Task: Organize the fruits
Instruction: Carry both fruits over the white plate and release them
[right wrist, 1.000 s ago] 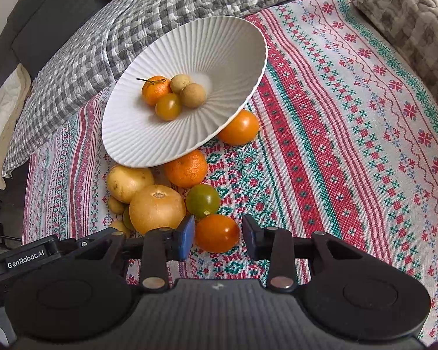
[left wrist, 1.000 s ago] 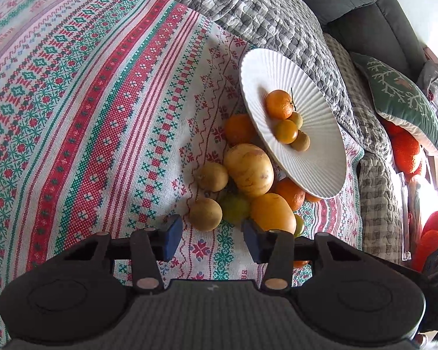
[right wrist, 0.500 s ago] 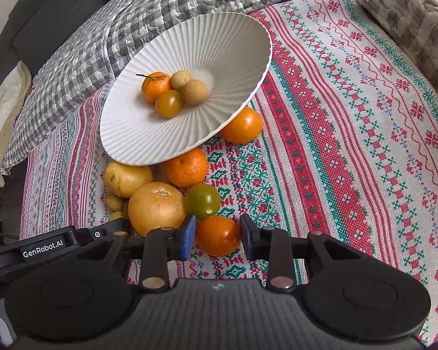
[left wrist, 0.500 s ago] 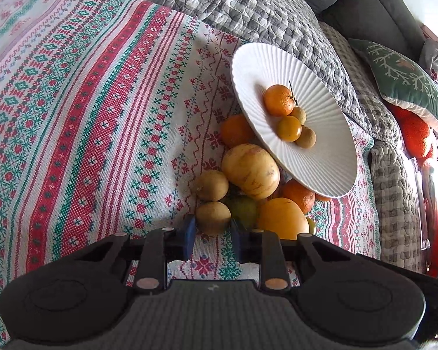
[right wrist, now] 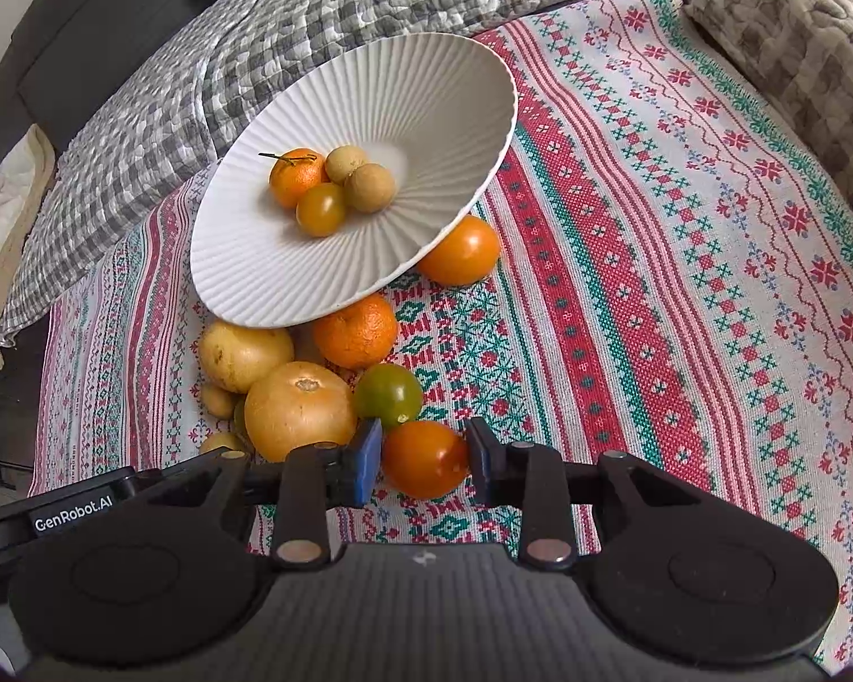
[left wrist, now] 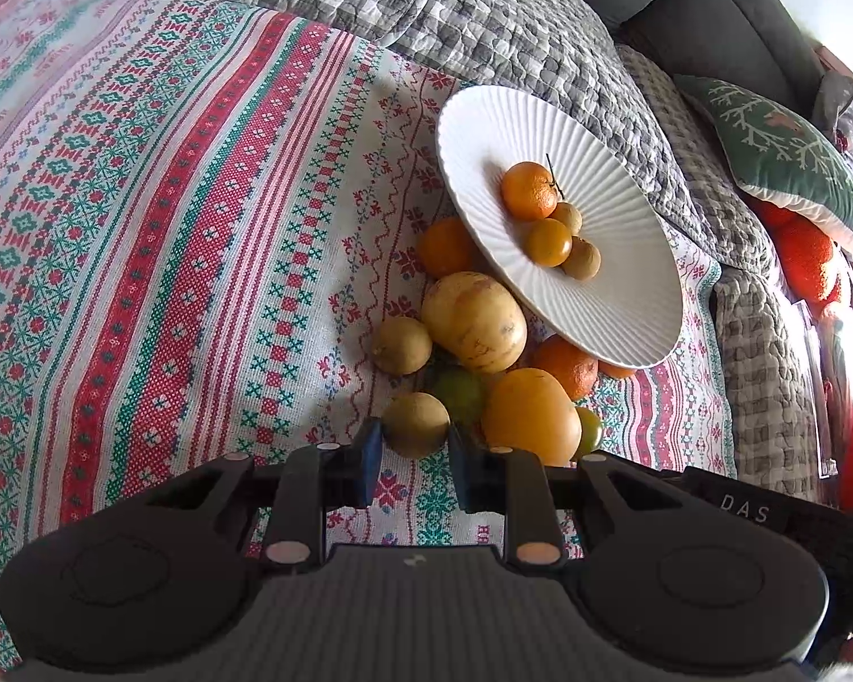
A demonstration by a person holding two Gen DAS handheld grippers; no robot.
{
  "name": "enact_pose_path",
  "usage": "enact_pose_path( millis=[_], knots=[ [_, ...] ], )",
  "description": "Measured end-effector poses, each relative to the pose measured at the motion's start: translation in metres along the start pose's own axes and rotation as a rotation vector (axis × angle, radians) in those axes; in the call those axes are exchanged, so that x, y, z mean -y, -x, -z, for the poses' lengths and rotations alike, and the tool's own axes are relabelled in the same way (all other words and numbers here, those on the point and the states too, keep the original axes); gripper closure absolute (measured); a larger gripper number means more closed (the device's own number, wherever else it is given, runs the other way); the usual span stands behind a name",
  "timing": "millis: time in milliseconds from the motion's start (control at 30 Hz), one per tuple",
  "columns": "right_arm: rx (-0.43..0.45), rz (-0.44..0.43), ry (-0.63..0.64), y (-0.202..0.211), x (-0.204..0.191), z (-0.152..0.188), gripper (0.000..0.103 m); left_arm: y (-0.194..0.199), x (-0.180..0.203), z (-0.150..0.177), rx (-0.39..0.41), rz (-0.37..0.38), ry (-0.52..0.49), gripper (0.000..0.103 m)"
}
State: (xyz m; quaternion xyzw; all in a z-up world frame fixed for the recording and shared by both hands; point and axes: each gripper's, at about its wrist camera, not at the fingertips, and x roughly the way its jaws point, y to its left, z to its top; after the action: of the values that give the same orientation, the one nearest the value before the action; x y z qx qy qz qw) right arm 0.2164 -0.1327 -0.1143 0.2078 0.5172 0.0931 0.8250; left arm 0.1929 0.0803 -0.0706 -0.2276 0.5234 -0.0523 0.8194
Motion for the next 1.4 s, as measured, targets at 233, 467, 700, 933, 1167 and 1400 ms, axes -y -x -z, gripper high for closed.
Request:
enact_pose_path(
  millis=[233,467,700,933,1167,1400],
  knots=[
    [0.046,-0.007,-0.023,0.017,-0.001,0.002,0.074,0.024,0.003,-0.003,0.062,0.059,-0.021,0.086],
    [0.14,-0.042,-0.008,0.045,-0.007,-0.002,0.074,0.036,0.016,-0.006,0.092,0.09,-0.059,0.086],
    [0.223,-0.073,-0.001,0.059,-0.021,-0.037,0.074,0.05,0.035,-0.022,0.122,0.096,-0.124,0.086],
    [0.256,-0.025,0.012,0.05,-0.021,-0.068,0.074,0.007,0.071,-0.052,0.091,0.082,-0.232,0.086],
    [0.22,-0.023,0.039,0.016,-0.025,-0.075,0.074,-0.033,0.073,-0.07,0.066,-0.002,-0.243,0.086],
    [0.248,-0.043,0.028,0.02,-0.027,-0.071,0.074,-0.017,0.08,-0.065,0.136,-0.026,-0.336,0.085]
  ],
)
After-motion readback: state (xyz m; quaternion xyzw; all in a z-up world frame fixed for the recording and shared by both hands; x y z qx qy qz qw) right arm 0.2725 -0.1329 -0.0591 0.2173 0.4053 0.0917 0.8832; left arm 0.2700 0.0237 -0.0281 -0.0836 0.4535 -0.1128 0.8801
